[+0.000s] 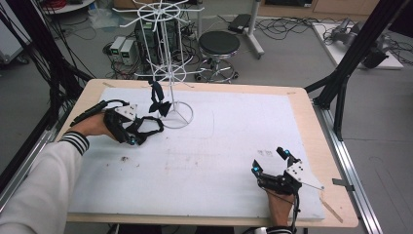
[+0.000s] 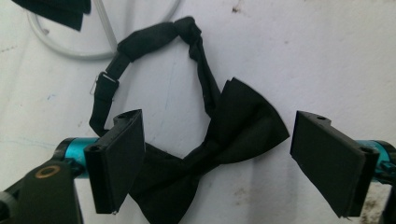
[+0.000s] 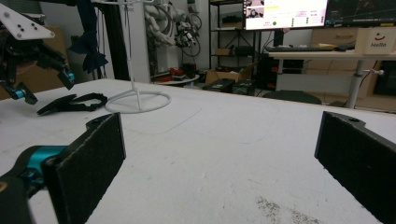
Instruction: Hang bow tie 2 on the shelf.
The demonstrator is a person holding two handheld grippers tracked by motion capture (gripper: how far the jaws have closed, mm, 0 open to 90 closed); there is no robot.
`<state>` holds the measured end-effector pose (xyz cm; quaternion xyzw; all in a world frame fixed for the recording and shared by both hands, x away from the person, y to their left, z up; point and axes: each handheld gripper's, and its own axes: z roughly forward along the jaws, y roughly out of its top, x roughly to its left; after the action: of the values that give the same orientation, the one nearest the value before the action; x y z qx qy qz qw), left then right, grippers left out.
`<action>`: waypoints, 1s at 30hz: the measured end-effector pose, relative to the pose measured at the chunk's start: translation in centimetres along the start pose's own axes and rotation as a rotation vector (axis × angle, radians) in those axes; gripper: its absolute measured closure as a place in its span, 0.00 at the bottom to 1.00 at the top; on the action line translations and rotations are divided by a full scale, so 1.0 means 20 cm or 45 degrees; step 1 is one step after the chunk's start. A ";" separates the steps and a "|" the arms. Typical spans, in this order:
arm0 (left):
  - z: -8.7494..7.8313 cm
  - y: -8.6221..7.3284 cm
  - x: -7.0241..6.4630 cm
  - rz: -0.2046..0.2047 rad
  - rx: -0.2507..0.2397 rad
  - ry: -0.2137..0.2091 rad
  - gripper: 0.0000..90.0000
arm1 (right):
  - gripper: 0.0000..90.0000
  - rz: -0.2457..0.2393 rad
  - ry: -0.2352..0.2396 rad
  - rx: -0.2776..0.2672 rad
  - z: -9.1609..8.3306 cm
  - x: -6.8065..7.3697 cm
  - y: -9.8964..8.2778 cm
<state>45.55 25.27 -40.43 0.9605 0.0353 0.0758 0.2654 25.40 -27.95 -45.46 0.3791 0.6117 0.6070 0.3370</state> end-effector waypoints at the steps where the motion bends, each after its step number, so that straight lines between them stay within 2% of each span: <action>1: 0.00 0.00 0.00 -0.001 0.003 -0.005 0.25 | 0.01 0.002 0.000 0.002 0.00 0.00 0.00; 7: 0.00 -0.01 0.01 -0.002 0.032 -0.001 0.30 | 0.01 0.001 0.000 0.000 0.00 0.00 0.00; 9: 0.01 -0.02 0.01 0.023 0.061 0.004 0.33 | 0.01 -0.001 0.000 -0.002 0.00 0.00 0.00; 11: 0.01 -0.02 0.01 0.027 0.067 0.001 0.35 | 0.01 0.000 -0.001 -0.001 0.00 0.00 0.00; 23: 0.04 -0.02 0.02 0.039 0.075 0.006 0.41 | 0.01 -0.001 0.002 -0.007 0.00 -0.01 0.00; 28: 0.06 -0.01 0.01 0.049 0.085 -0.018 0.47 | 0.01 0.004 0.001 -0.008 0.00 -0.01 0.00; 30: 0.06 -0.01 0.01 0.033 0.079 -0.030 0.50 | 0.01 0.007 0.002 -0.007 0.00 0.00 0.00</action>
<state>45.98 24.93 -41.51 0.9695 0.0221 0.0668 0.2349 25.42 -28.05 -45.47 0.3793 0.6094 0.6099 0.3359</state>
